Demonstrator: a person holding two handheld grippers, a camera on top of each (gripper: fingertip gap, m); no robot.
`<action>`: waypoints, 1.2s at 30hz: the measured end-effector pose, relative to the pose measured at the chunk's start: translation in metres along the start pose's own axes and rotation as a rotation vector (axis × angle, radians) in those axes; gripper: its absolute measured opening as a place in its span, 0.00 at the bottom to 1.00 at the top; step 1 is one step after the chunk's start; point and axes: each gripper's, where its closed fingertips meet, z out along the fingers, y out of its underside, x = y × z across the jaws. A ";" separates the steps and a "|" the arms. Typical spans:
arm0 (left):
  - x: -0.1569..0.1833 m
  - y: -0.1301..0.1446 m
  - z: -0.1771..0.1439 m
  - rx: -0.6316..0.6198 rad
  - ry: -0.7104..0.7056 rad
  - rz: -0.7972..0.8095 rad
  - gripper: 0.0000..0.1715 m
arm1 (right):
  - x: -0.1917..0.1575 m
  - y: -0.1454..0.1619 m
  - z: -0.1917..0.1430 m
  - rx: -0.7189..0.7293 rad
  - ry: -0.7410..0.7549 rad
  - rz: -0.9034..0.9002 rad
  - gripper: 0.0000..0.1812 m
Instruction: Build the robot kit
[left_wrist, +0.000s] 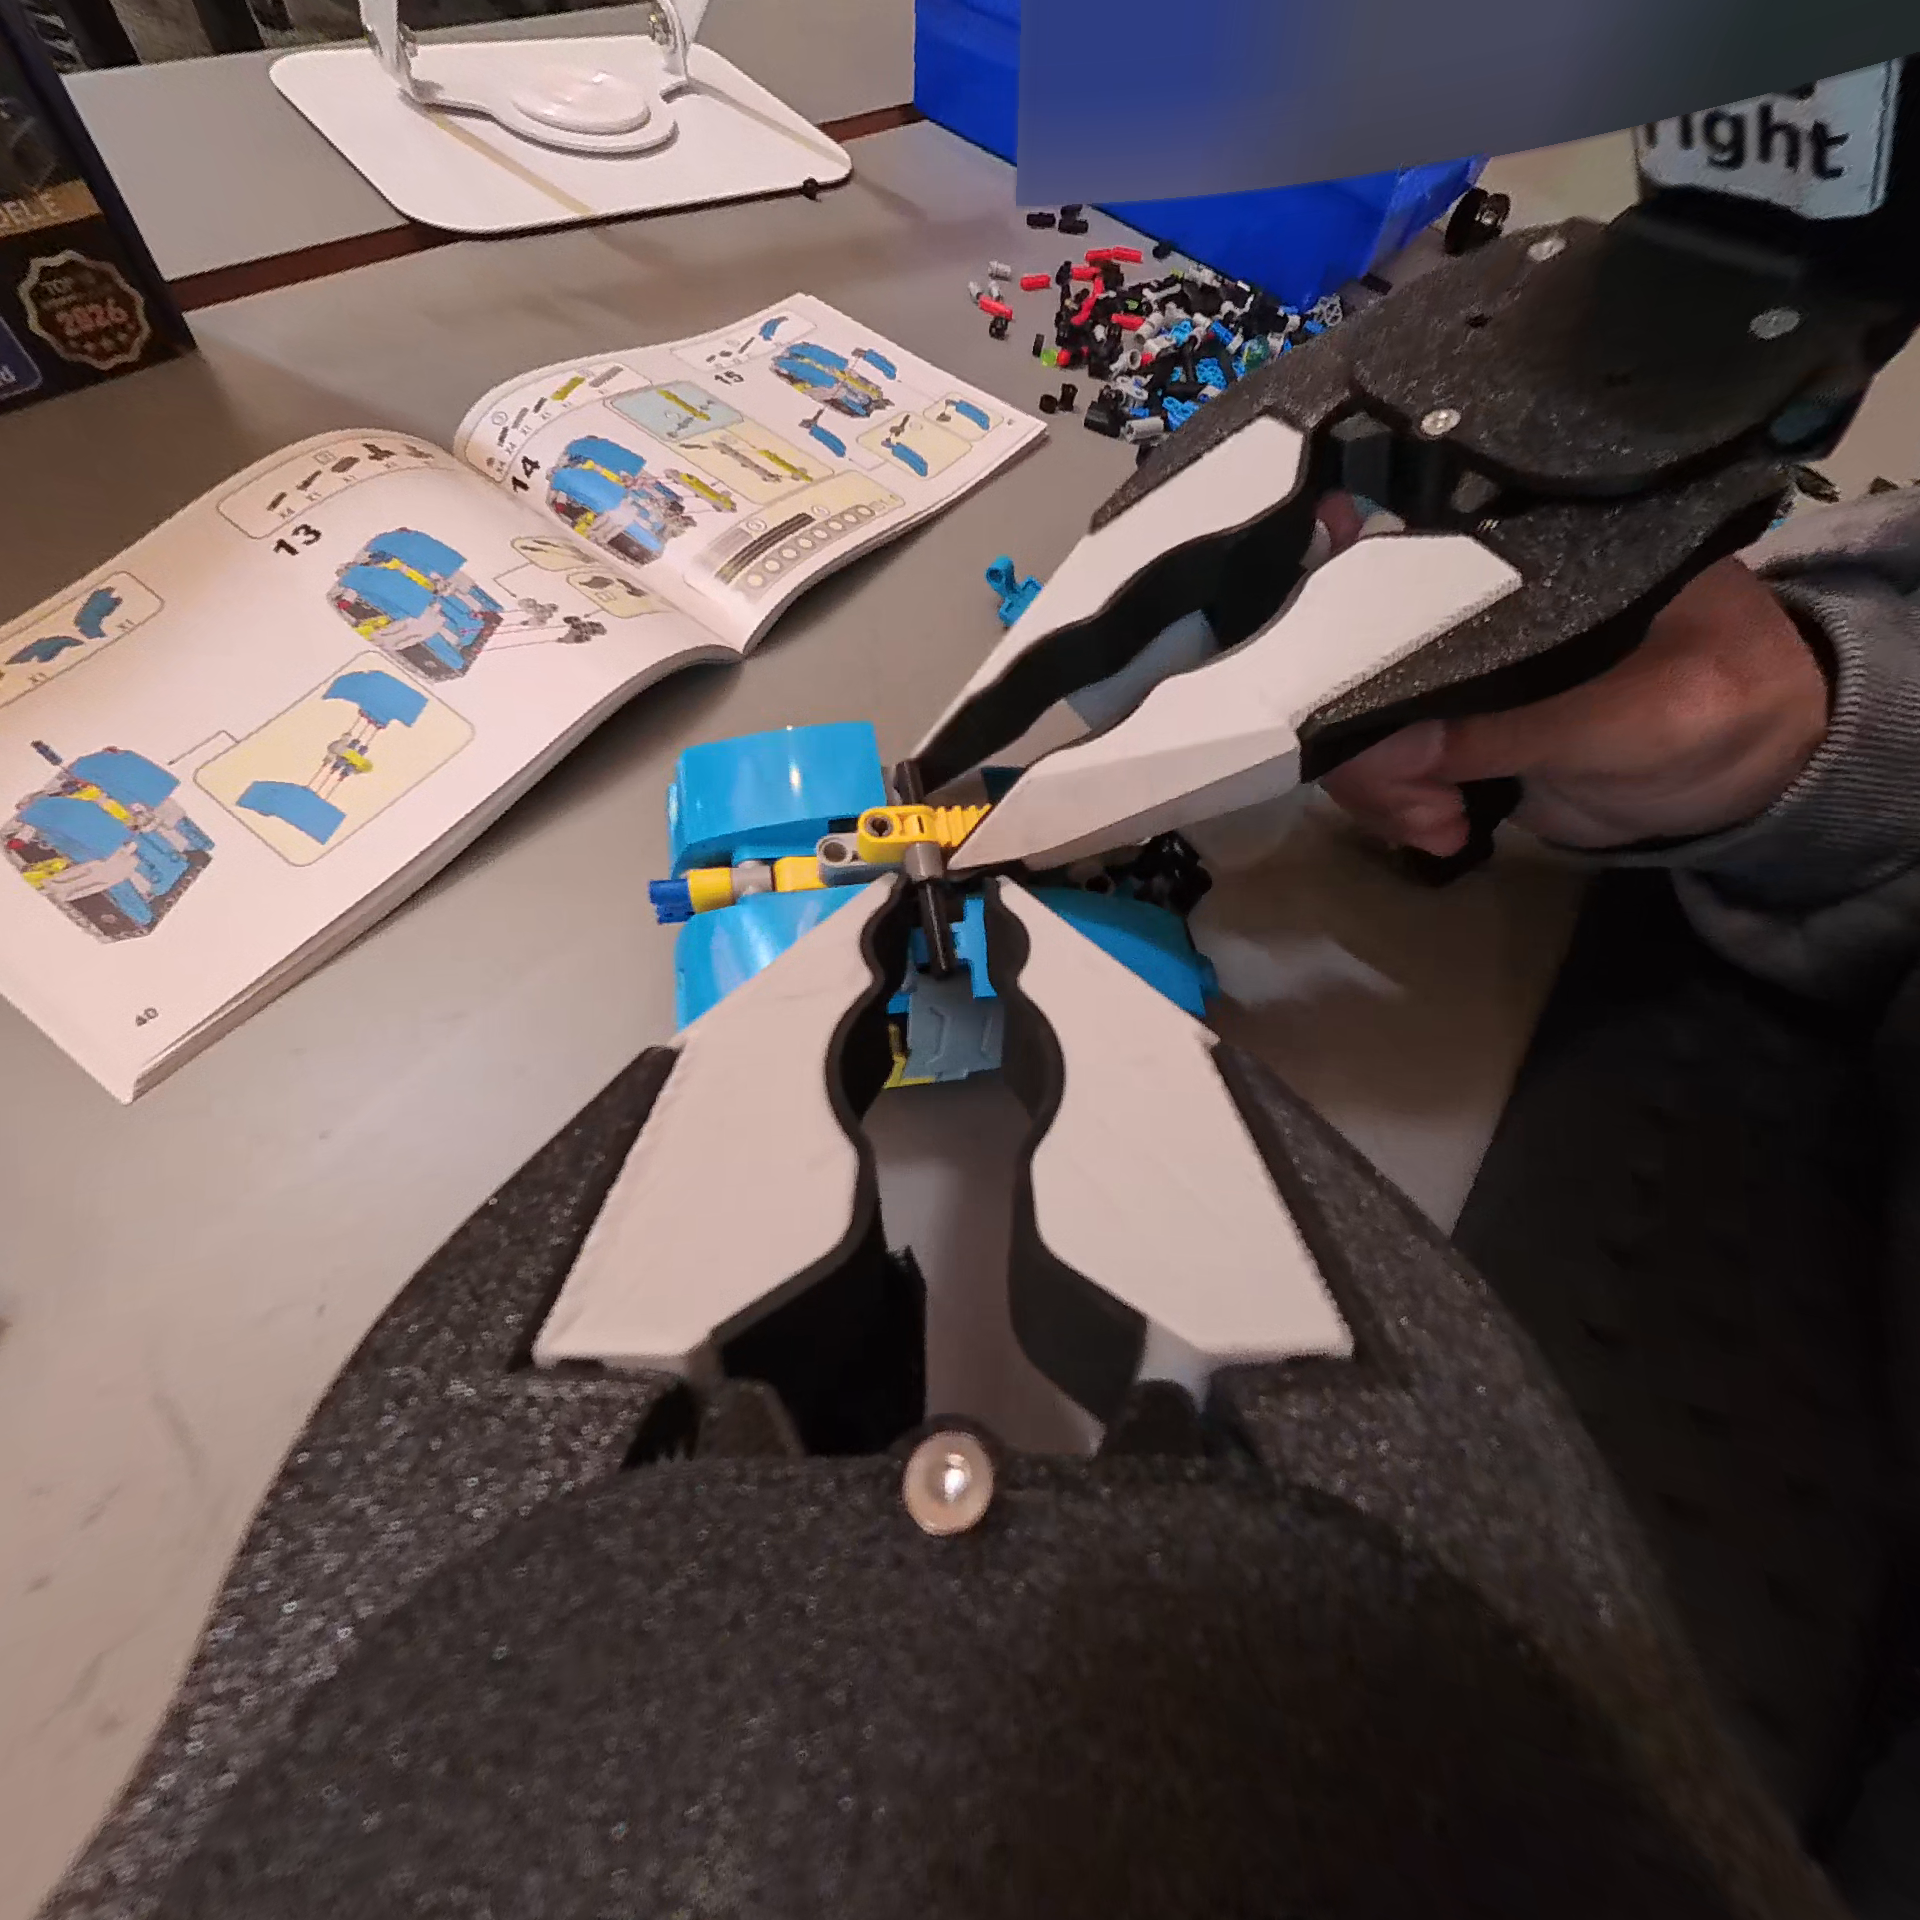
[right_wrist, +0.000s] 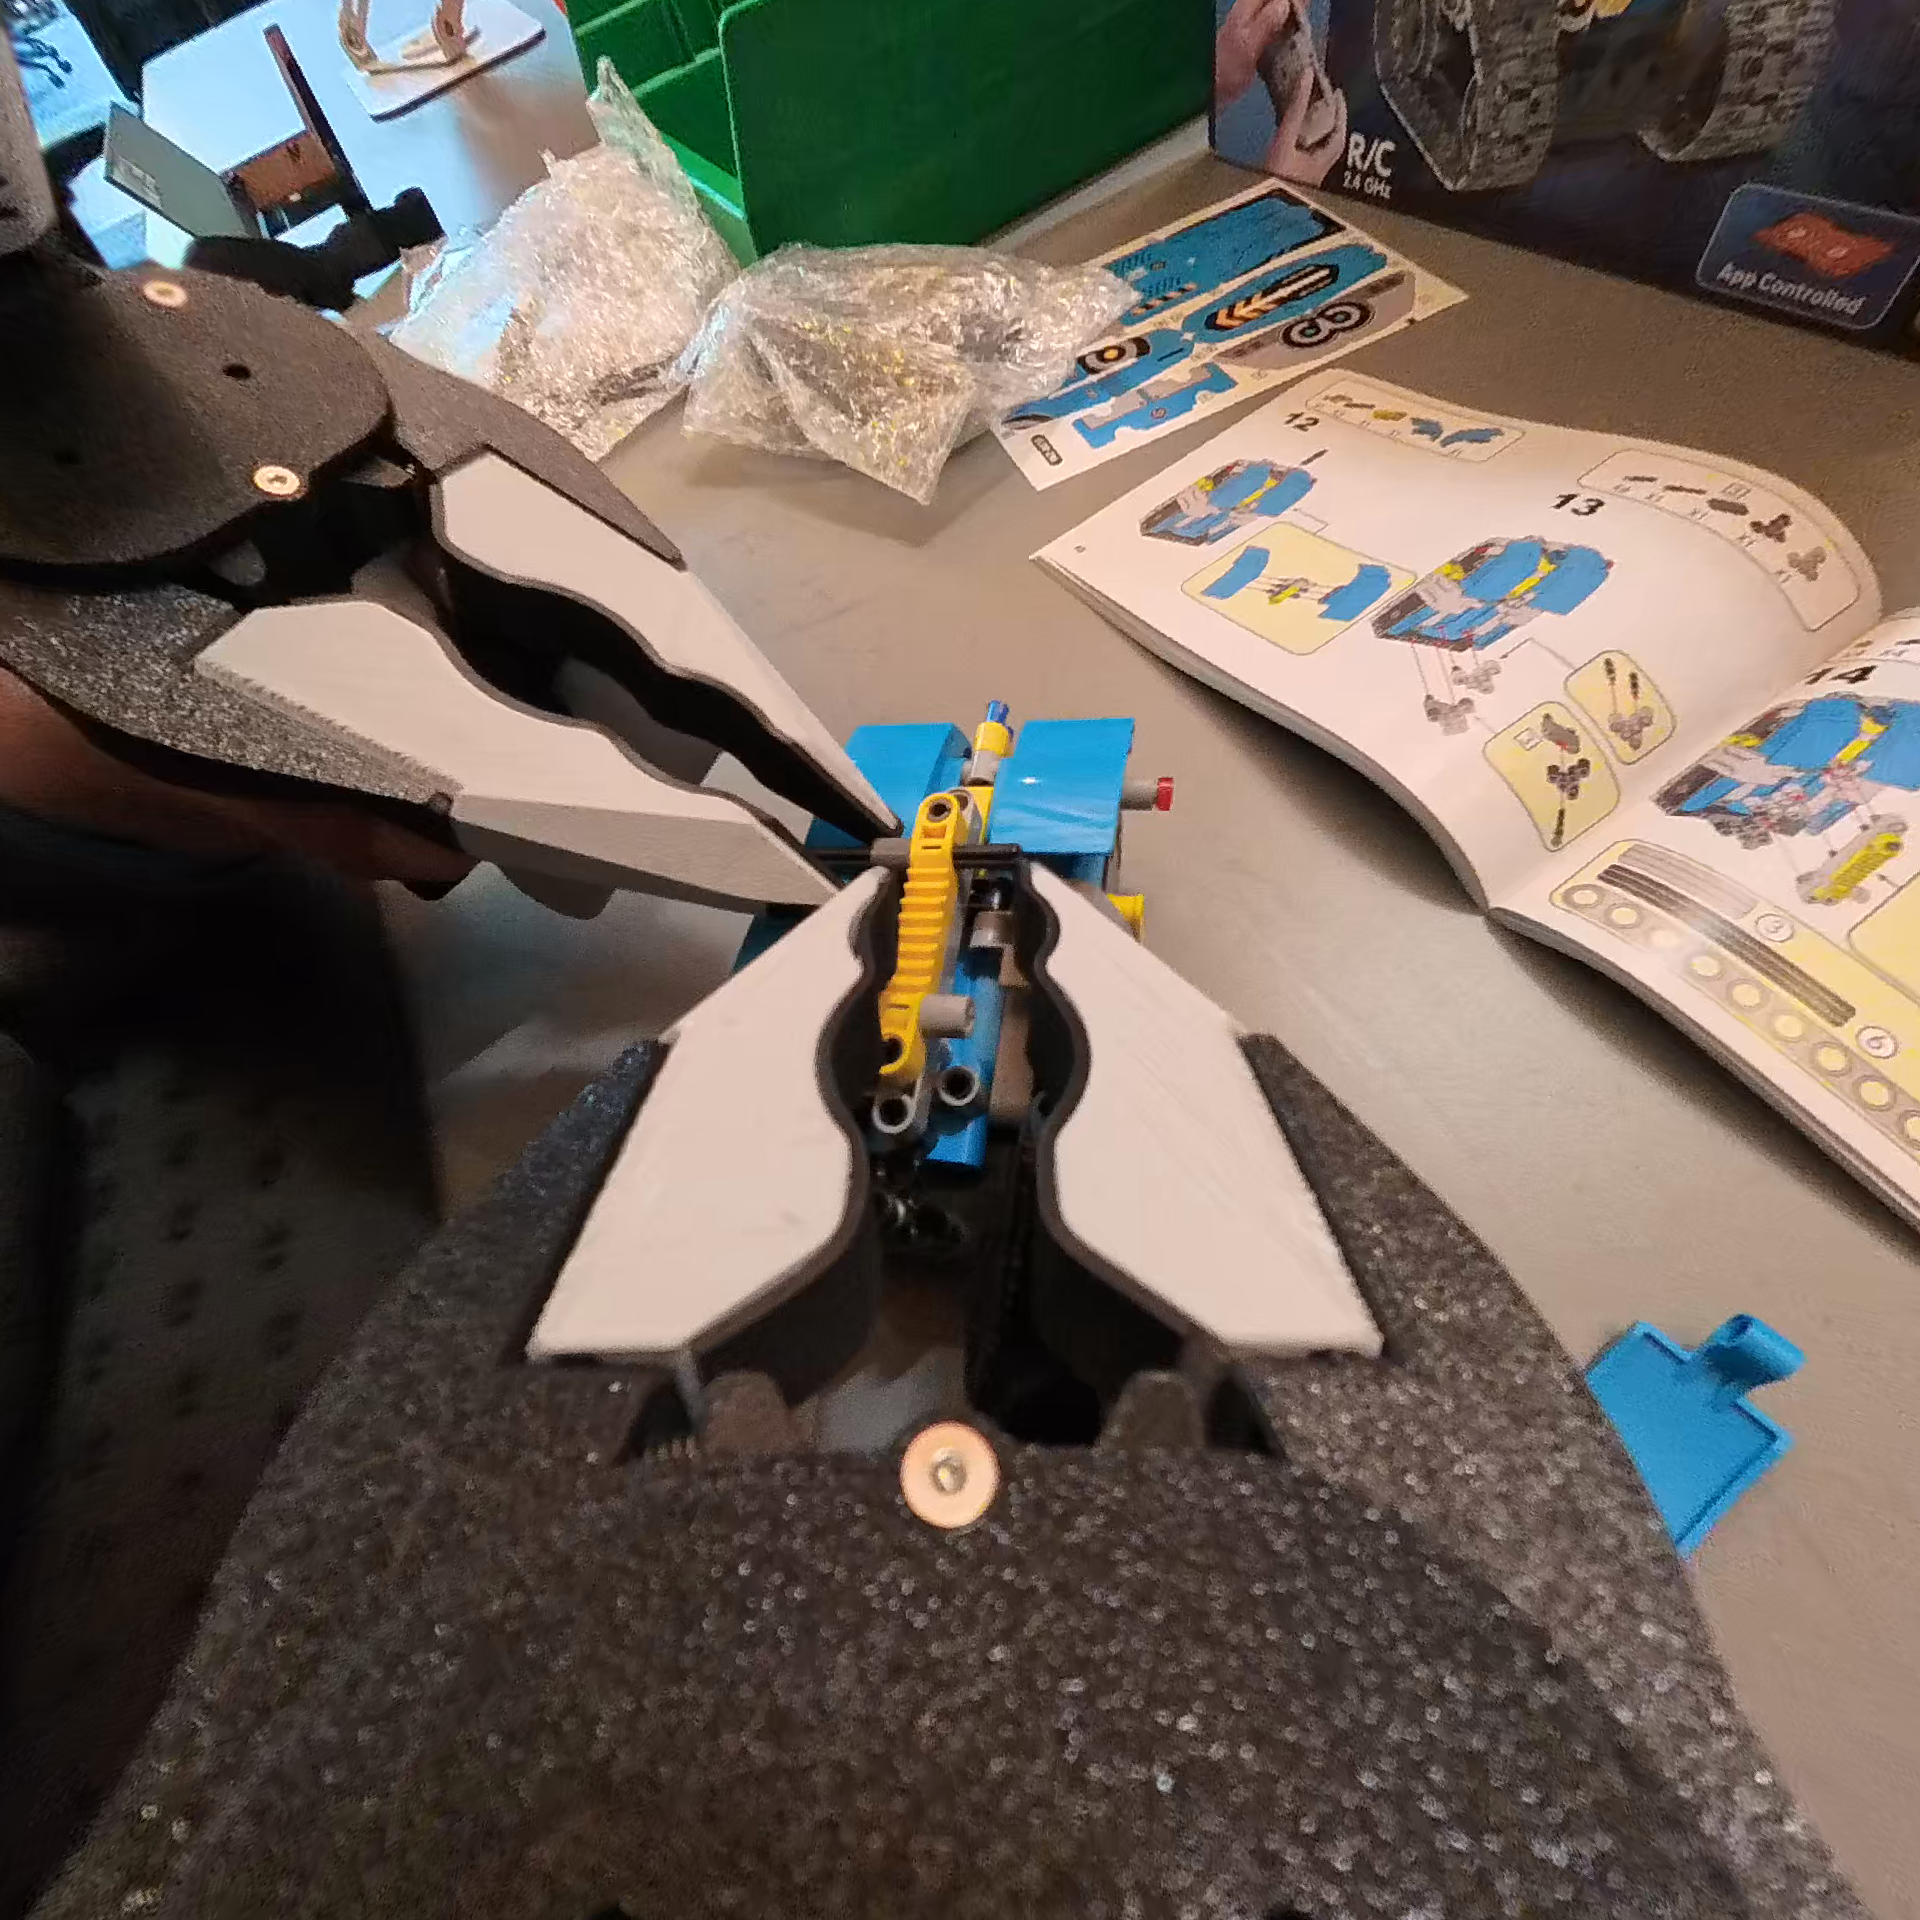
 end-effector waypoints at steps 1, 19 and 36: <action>0.000 0.000 0.000 0.002 0.002 -0.004 0.07 | -0.002 0.001 0.000 -0.006 -0.014 -0.008 0.06; 0.000 0.000 0.002 0.000 -0.003 0.048 0.04 | 0.006 -0.007 -0.005 -0.042 -0.062 -0.151 0.12; 0.002 0.000 0.001 0.012 0.029 0.041 0.04 | -0.001 0.000 -0.006 -0.146 -0.143 -0.064 0.13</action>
